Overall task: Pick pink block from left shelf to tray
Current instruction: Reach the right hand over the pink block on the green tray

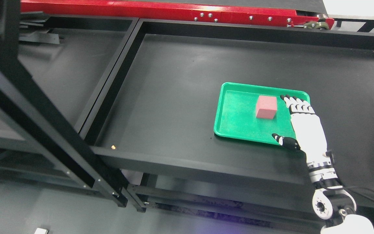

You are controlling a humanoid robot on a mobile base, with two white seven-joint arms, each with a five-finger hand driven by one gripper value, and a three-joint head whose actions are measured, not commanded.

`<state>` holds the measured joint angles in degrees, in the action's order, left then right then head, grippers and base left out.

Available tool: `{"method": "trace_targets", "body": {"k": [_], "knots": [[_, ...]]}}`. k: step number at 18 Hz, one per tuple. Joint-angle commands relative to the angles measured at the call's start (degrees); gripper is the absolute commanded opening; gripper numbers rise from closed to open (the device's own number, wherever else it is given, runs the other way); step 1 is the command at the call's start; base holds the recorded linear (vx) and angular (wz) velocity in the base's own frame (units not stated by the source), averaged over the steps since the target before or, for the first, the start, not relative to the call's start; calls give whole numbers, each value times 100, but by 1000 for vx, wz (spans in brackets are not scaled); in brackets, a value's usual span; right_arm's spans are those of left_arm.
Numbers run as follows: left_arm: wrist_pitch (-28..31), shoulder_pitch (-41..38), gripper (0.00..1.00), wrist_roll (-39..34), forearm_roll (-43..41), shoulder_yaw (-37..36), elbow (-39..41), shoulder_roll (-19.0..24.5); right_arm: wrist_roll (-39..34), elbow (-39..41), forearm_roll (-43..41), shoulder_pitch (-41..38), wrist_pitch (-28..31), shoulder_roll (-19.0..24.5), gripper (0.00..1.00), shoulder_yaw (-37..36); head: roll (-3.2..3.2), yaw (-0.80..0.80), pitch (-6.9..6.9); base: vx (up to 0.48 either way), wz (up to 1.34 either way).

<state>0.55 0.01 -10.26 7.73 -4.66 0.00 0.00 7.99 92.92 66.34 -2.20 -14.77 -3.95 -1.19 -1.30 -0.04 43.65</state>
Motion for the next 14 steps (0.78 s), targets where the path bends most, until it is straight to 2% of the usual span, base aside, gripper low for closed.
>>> {"method": "trace_targets", "body": {"k": [1,6,14], "knots": [[-3,166,100,-2,0,0,100,100,-43,-423,1733,334,18,245,100,479,0,0,0,194,-143],[-3,166,100,-2,0,0,100,100,-1096,-837,1689,589,27,289,99,567,0,0,0,158,-117],[-3,166,100,-2,0,0,100,100,-1537,-872,1144,589,18,280,99,488,0,0,0,106,-92]]}}
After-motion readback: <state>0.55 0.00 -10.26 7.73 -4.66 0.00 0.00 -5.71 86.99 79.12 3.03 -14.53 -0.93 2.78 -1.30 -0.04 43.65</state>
